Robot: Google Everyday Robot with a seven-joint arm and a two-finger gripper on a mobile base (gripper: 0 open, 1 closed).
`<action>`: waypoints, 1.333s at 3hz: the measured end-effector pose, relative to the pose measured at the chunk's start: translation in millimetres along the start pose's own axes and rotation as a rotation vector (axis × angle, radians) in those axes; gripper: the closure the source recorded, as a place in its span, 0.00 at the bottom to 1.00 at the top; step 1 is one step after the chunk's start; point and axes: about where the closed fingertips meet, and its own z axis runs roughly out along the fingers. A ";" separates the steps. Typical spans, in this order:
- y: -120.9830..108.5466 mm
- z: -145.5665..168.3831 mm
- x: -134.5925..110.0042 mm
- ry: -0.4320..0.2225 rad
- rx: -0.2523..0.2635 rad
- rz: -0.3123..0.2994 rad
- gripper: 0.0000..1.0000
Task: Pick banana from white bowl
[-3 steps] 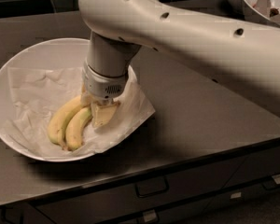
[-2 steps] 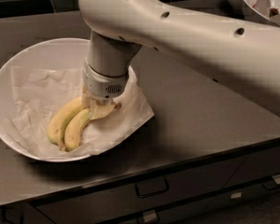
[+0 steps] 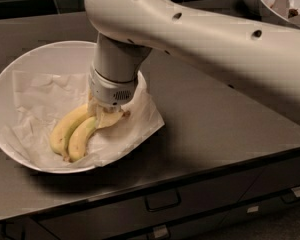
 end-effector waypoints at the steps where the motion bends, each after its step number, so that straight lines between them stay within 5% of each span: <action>1: 0.0 -2.6 -0.4 0.001 0.003 -0.001 1.00; 3: 6.2 -30.6 -6.6 0.018 0.047 -0.005 1.00; 4: 6.2 -30.6 -6.6 0.018 0.047 -0.005 0.81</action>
Offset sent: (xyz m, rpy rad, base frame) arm -0.0167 -0.0202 0.0675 0.0167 -0.1034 -0.0363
